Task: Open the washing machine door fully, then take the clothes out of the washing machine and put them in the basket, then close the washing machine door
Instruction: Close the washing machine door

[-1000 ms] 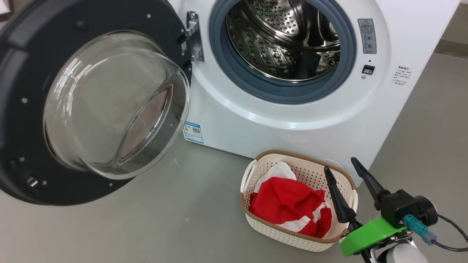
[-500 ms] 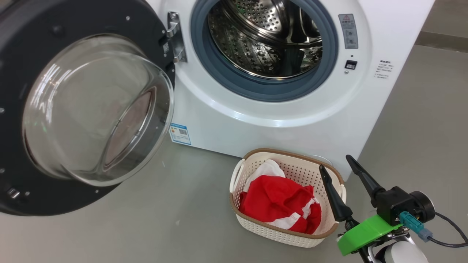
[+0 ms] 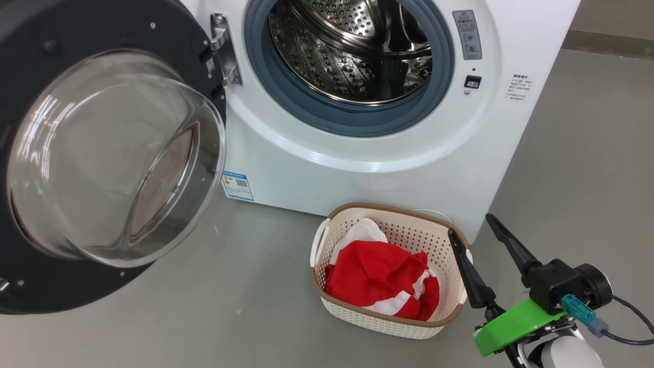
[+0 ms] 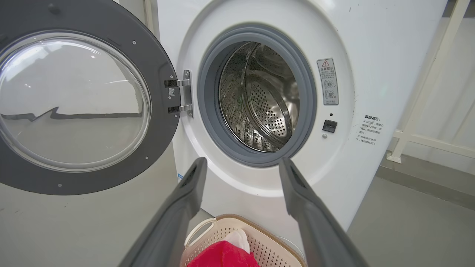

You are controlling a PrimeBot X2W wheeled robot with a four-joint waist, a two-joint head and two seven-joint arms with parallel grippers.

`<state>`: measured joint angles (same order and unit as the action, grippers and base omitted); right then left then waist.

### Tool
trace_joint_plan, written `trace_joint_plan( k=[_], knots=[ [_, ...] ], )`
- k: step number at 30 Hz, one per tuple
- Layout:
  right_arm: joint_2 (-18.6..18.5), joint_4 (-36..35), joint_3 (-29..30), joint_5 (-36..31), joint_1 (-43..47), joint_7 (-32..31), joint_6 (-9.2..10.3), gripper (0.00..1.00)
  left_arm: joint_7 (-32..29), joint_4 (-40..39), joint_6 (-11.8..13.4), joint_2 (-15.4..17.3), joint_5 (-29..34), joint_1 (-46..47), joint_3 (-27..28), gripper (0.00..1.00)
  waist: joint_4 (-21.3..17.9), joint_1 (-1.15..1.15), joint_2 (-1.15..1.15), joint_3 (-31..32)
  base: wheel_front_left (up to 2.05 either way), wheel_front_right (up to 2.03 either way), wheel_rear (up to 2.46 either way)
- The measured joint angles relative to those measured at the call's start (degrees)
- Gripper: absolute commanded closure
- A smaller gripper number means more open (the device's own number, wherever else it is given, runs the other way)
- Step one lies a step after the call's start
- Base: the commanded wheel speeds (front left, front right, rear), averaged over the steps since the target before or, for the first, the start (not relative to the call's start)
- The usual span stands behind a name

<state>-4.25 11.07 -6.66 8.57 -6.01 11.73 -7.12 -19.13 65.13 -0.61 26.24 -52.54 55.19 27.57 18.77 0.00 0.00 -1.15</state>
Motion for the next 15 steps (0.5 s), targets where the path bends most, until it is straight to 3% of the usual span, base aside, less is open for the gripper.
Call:
trace_joint_plan(
  k=[15],
  knots=[
    [0.4, 0.1, -0.2, 0.0, 0.4, 0.1, 0.00, 0.00, -10.3, -1.0, -3.4, -0.3, -3.1, -0.2, -0.2, 1.00, 1.6, 0.00, 0.00, 0.7, 0.00, 0.00, 0.00]
  ],
)
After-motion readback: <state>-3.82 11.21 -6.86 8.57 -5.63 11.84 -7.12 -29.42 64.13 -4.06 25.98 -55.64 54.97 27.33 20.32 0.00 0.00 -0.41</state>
